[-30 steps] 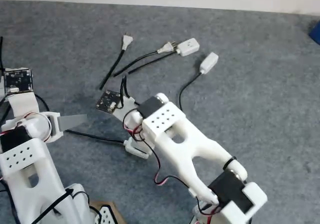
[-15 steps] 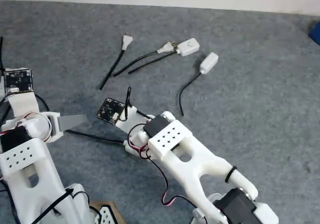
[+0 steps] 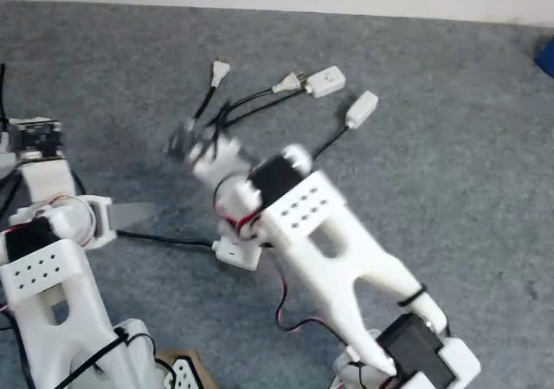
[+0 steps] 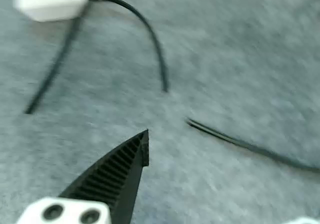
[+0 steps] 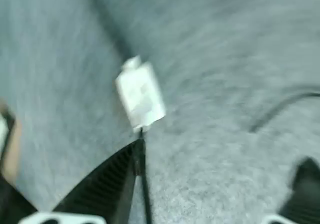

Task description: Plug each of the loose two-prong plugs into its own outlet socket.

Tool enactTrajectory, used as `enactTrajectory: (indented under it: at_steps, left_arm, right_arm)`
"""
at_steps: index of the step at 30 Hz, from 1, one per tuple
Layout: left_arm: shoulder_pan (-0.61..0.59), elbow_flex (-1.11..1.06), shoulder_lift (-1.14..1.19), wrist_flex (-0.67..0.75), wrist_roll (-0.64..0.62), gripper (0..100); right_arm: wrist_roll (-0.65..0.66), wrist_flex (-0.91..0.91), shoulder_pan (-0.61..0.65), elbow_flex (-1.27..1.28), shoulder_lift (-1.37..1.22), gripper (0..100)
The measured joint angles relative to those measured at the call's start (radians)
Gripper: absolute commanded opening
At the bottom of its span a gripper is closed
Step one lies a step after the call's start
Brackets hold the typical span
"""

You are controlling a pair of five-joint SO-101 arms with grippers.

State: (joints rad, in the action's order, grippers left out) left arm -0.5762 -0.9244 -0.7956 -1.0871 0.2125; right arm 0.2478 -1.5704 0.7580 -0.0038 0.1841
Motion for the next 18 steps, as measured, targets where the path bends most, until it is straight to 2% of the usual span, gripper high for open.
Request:
enactTrajectory:
  at_steps: [3,7,12,15,18]
  left_arm:
    - [0.066,0.0,0.0,-0.055,0.0,55]
    - [0.176,-0.038,0.0,-0.074,0.0,55]
    - [0.316,-0.058,0.0,-0.109,0.0,55]
    - [0.381,-0.04,0.0,-0.181,0.0,55]
    - [0.416,-0.017,0.0,-0.229,0.0,55]
  right_arm:
    - [-0.112,-0.071,-0.141,-0.153,0.017,48.5]
    - [-0.153,-0.097,-0.376,-0.158,0.026,48.5]
    - [-0.147,0.055,-0.617,0.097,0.028,48.5]
    - [-0.137,0.216,-0.664,0.315,0.049,48.5]
    - [-0.135,0.367,-0.661,0.546,0.146,48.5]
